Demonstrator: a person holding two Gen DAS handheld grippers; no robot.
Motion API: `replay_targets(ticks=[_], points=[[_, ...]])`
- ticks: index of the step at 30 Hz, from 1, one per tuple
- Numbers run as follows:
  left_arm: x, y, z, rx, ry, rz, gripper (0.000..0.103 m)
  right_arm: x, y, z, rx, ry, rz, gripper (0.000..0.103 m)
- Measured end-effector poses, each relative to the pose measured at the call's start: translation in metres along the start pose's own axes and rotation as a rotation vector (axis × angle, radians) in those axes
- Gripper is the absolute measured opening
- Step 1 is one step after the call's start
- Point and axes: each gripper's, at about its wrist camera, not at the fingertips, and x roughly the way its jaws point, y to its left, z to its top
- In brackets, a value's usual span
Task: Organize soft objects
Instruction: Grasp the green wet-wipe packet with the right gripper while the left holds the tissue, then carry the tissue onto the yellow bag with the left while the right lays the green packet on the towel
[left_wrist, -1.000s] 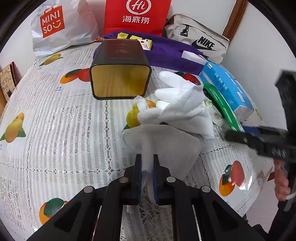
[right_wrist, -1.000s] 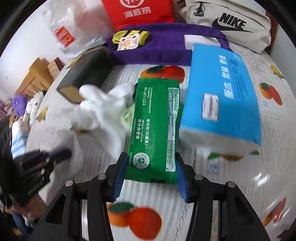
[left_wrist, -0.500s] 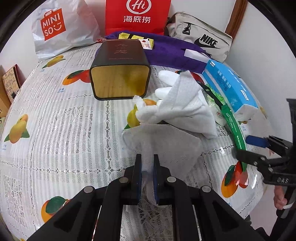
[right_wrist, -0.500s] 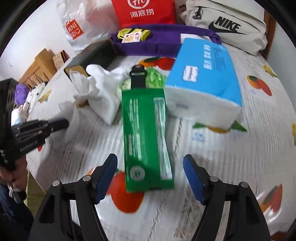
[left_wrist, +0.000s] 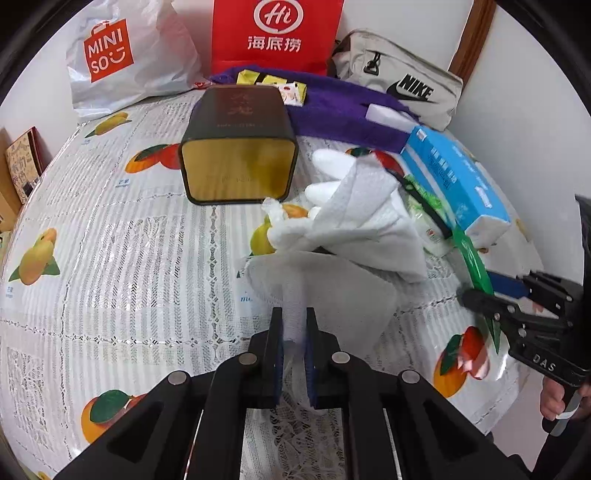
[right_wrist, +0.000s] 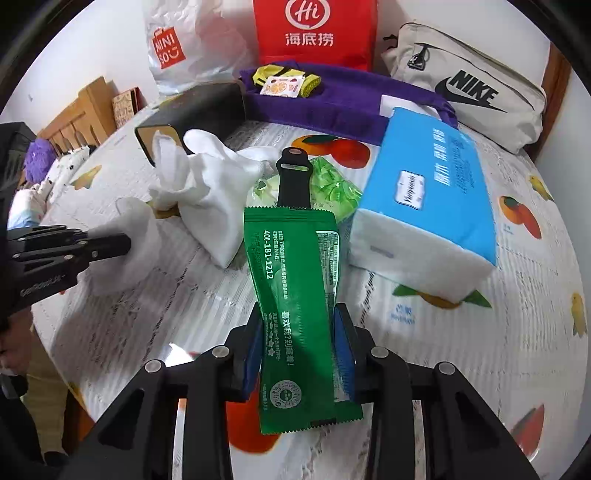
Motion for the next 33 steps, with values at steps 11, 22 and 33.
replay_targets(ticks=[11, 22, 33], points=[[-0.014, 0.016, 0.003, -0.093, -0.029, 0.011, 0.009, -0.027, -0.022, -0.026, 0.043, 0.016, -0.015, 0.035], [-0.035, 0.019, 0.022, -0.113, -0.054, 0.033, 0.009, -0.036, -0.048, -0.029, 0.107, 0.036, -0.03, 0.035], [-0.064, 0.013, 0.058, -0.105, -0.127, 0.026, 0.009, -0.08, -0.044, 0.002, 0.067, -0.078, 0.084, 0.035]])
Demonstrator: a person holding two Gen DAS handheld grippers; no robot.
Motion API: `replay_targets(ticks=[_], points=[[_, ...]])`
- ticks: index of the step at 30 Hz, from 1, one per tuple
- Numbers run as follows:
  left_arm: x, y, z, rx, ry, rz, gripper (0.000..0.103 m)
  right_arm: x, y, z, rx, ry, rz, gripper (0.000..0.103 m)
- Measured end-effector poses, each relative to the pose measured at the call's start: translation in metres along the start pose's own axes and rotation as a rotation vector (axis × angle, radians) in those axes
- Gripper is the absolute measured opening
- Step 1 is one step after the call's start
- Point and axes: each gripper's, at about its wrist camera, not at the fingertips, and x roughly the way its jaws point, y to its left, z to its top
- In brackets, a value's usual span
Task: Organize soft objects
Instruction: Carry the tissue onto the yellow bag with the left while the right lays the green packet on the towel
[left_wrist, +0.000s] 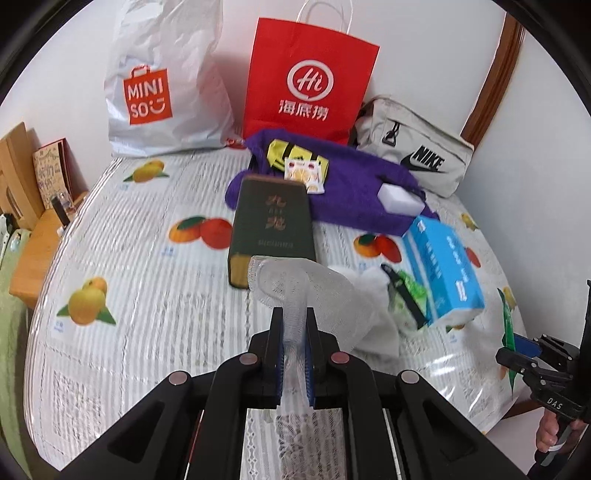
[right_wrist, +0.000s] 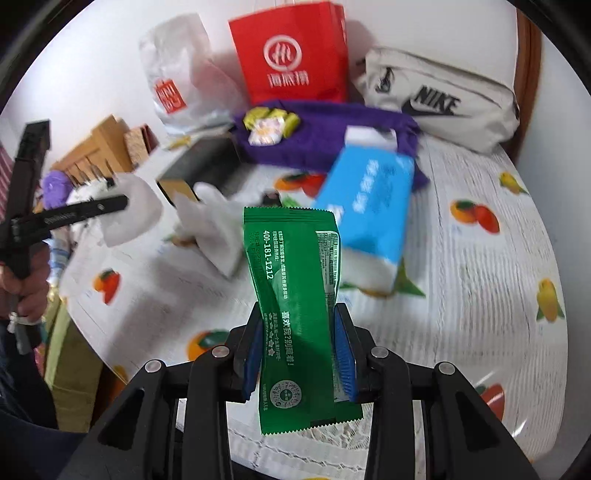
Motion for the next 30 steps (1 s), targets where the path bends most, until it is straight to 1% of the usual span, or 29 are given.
replay_targets(ticks=[9, 14, 22, 30], points=[[0.008, -0.008, 0.032, 0.004, -0.019, -0.01, 0.009, -0.014, -0.017, 0.038, 0.02, -0.069, -0.034, 0.036], [0.015, -0.012, 0.052, 0.014, -0.025, -0.018, 0.009, -0.011, -0.03, 0.063, 0.037, -0.08, -0.049, 0.036], [0.035, -0.013, 0.091, 0.019, -0.031, -0.026, 0.009, 0.013, -0.048, 0.112, 0.062, -0.074, -0.055, 0.036], [0.068, -0.009, 0.126, 0.016, -0.008, -0.038, 0.009, 0.056, -0.061, 0.17, 0.08, -0.054, -0.054, 0.036]])
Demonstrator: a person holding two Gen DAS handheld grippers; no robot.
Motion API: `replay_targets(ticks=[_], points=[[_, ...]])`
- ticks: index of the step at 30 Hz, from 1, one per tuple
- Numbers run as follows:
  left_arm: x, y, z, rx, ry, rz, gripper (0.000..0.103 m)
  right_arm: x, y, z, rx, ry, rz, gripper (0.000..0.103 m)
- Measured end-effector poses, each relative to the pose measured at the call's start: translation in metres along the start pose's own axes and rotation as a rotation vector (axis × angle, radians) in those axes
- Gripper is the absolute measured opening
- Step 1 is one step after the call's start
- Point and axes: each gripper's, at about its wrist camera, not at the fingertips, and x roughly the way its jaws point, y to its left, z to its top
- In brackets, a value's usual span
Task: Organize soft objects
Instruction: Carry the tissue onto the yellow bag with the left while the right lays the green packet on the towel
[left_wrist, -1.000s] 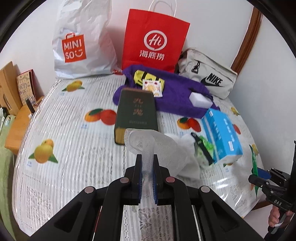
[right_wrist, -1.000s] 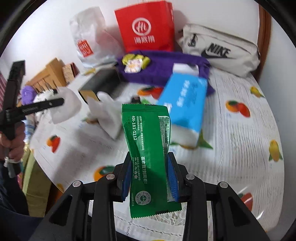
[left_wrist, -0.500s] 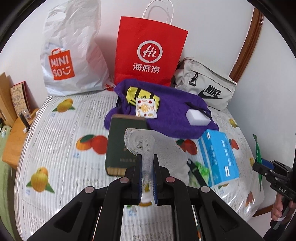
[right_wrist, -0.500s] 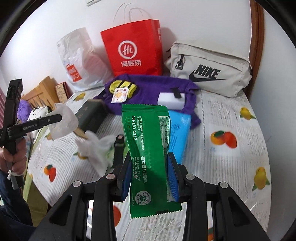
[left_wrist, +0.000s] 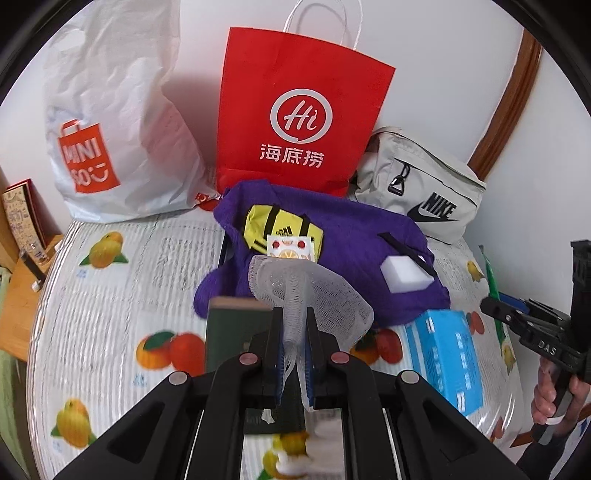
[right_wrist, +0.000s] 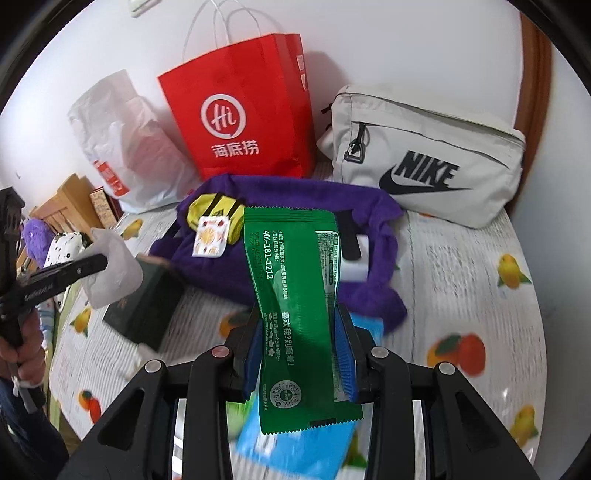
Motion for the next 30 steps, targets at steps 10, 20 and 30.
replay_targets(ticks=[10, 20, 30], points=[[0.05, 0.005, 0.041, 0.009, 0.032, -0.007, 0.009, 0.063, -0.009, 0.054, 0.025, 0.046, -0.021, 0.036], [0.103, 0.004, 0.06, 0.008, 0.102, -0.046, 0.009, 0.13, -0.017, 0.091, 0.02, 0.135, -0.01, 0.036], [0.14, 0.002, 0.063, 0.028, 0.16, -0.046, 0.009, 0.18, -0.013, 0.109, -0.027, 0.234, -0.018, 0.037]])
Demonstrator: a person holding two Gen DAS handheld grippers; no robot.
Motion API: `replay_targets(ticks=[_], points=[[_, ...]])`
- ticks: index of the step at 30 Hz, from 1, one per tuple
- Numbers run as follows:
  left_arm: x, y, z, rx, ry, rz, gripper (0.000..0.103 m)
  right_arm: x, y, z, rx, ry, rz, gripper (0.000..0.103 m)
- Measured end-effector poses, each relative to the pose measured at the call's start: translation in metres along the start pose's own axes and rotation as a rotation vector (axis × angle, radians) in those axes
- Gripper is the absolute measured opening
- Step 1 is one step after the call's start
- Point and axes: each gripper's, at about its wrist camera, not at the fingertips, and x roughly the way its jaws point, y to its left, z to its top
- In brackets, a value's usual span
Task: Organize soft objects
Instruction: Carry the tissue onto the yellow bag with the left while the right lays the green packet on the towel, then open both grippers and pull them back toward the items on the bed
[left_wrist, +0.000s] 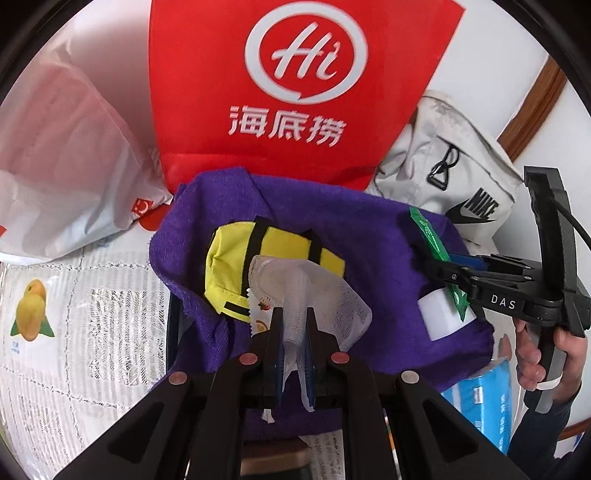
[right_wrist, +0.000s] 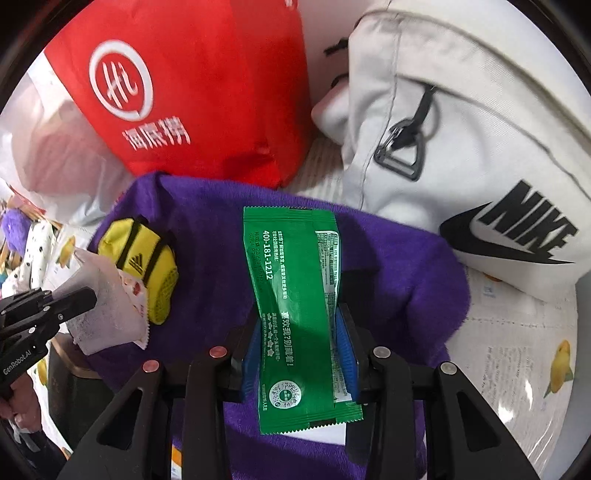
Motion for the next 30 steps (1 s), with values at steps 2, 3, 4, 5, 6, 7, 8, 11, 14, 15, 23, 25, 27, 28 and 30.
replay_targets(ticks=[2, 3, 4, 5, 6, 7, 8, 11, 14, 15, 23, 25, 27, 28, 30], points=[[0.005, 0.002, 0.001, -0.007, 0.006, -0.003, 0.009, 0.009, -0.003, 0.001, 0.002, 0.024, -0.004, 0.038], [0.006, 0.002, 0.001, -0.005, 0.009, -0.004, 0.009, 0.011, -0.003, 0.002, 0.003, 0.029, -0.004, 0.039], [0.008, 0.001, 0.001, -0.003, 0.011, -0.004, 0.009, 0.012, -0.004, 0.002, 0.003, 0.033, -0.003, 0.04], [0.01, 0.0, 0.002, -0.001, 0.013, -0.007, 0.009, 0.014, -0.004, 0.003, 0.003, 0.037, 0.0, 0.042], [0.012, -0.002, 0.002, 0.001, 0.016, -0.011, 0.009, 0.017, -0.003, 0.005, -0.003, 0.042, 0.002, 0.047], [0.014, -0.003, 0.003, 0.002, 0.019, -0.014, 0.009, 0.017, -0.002, 0.005, -0.011, 0.041, 0.004, 0.051], [0.016, -0.004, 0.003, 0.003, 0.021, -0.017, 0.009, 0.016, -0.002, 0.005, -0.013, 0.031, 0.003, 0.054], [0.021, -0.007, 0.003, 0.016, 0.035, -0.026, 0.009, 0.011, -0.002, 0.004, -0.02, 0.013, -0.007, 0.063], [0.029, -0.009, 0.003, 0.023, 0.052, -0.022, 0.009, 0.001, -0.003, 0.001, -0.014, -0.004, -0.015, 0.063], [0.03, -0.009, 0.004, 0.022, 0.057, -0.02, 0.009, -0.006, -0.004, -0.002, -0.013, -0.015, -0.011, 0.063], [0.026, -0.009, 0.008, 0.013, 0.036, 0.054, 0.063, -0.04, -0.006, -0.025, -0.027, -0.068, -0.01, 0.063], [0.024, -0.008, 0.009, 0.012, 0.033, 0.076, 0.063, -0.046, -0.005, -0.032, -0.034, -0.074, -0.009, 0.063], [0.021, -0.006, 0.009, 0.001, 0.033, 0.086, 0.063, -0.053, -0.002, -0.039, -0.041, -0.082, -0.014, 0.063], [0.019, -0.005, 0.008, -0.003, 0.033, 0.086, 0.063, -0.055, -0.001, -0.042, -0.043, -0.086, -0.017, 0.063], [0.012, -0.003, 0.006, -0.006, 0.024, 0.092, 0.063, -0.061, 0.003, -0.05, -0.05, -0.09, -0.016, 0.063]])
